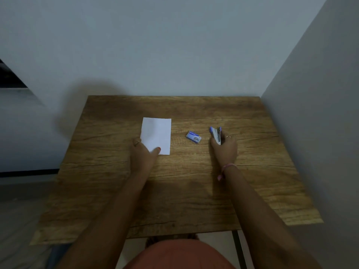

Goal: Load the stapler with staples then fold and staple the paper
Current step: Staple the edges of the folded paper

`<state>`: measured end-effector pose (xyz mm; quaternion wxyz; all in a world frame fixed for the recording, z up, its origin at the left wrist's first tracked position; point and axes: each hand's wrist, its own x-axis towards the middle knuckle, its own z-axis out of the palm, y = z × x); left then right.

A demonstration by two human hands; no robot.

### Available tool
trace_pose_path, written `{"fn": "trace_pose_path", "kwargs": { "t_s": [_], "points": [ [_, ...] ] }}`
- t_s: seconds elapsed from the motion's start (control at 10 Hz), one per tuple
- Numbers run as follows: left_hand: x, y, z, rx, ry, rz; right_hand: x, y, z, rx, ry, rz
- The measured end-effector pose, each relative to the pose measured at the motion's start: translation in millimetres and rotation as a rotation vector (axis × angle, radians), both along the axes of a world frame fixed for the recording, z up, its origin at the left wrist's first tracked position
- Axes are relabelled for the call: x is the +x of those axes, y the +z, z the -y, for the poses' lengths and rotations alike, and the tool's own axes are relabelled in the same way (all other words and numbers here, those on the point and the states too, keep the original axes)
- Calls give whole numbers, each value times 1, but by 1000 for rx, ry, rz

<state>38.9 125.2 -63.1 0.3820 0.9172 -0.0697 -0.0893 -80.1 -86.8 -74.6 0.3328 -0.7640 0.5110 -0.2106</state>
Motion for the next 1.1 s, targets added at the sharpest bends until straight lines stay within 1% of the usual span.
{"fn": "trace_pose_path", "kwargs": {
  "t_s": [0.1, 0.3, 0.5, 0.9, 1.0, 1.1],
  "points": [
    [-2, 0, 2, 70, 16, 11, -2, -5, 0, -27, 25, -35],
    [-5, 0, 1, 119, 12, 13, -5, -13, -7, -118, 18, -41],
    [-7, 2, 1, 113, 45, 19, -7, -14, -12, -146, -6, -45],
    [-6, 10, 0, 13, 127, 19, -11, -8, -15, -80, -8, 11],
    [-4, 11, 0, -3, 129, 58, -11, -8, -13, -82, -7, 38],
    [-5, 16, 3, -17, 96, 179, -8, -6, -12, -98, -16, 3]
  ]
}}
